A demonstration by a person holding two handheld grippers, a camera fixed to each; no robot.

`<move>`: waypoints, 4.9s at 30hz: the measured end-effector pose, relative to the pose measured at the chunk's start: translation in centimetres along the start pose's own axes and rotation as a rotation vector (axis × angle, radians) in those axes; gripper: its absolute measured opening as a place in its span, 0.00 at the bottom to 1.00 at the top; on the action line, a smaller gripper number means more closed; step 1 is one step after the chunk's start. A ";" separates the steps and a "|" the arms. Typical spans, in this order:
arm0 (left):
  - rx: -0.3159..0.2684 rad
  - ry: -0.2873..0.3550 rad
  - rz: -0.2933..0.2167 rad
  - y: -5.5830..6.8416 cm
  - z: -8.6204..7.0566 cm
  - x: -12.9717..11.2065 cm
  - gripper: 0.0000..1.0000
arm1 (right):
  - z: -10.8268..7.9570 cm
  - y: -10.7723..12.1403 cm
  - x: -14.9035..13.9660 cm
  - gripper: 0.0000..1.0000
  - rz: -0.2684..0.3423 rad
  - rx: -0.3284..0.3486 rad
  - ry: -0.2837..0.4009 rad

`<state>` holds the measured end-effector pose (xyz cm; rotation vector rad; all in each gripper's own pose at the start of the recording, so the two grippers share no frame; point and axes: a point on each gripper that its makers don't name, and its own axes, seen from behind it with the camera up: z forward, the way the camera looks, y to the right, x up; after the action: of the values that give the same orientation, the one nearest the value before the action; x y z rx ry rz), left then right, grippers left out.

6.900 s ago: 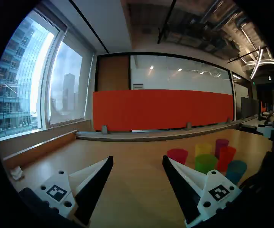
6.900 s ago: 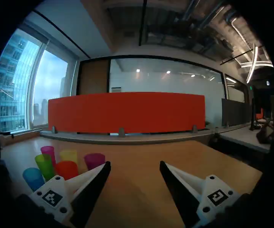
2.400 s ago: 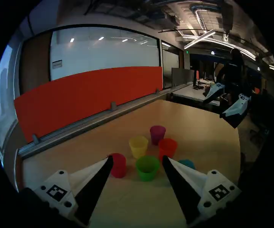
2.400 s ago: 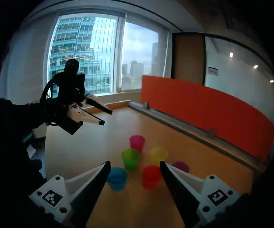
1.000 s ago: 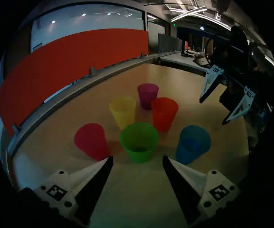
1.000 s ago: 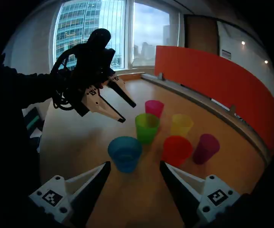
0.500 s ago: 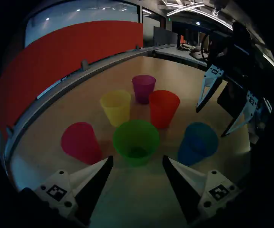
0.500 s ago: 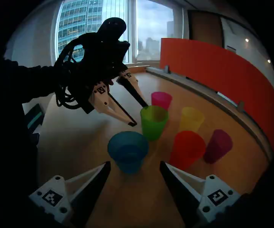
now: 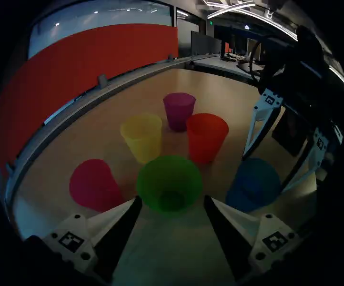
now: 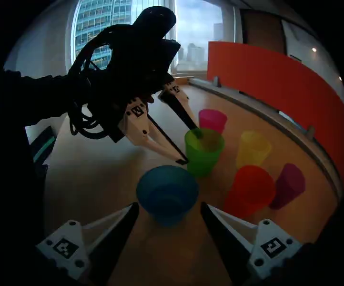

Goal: Pour water

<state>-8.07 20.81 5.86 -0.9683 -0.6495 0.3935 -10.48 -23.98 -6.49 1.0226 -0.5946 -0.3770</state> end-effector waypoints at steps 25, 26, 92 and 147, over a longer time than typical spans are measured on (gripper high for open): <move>-0.004 0.016 0.005 -0.3 1.6 1.3 0.97 | 2.5 0.0 1.0 1.00 0.005 0.018 0.009; -0.003 0.016 0.006 -0.3 1.6 1.3 0.97 | 2.5 0.0 1.0 1.00 0.006 0.019 0.009; 0.086 0.229 -0.039 -0.8 -6.4 5.9 0.86 | -4.6 1.6 4.4 0.92 0.064 -0.077 0.163; 0.156 0.566 -0.053 3.5 -18.7 11.3 0.87 | -12.9 4.3 15.2 0.91 0.040 -0.227 0.490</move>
<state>12.69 17.37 -0.91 -0.8575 -0.1266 0.1068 9.48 -21.56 -3.39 0.8409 -0.1261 -0.1438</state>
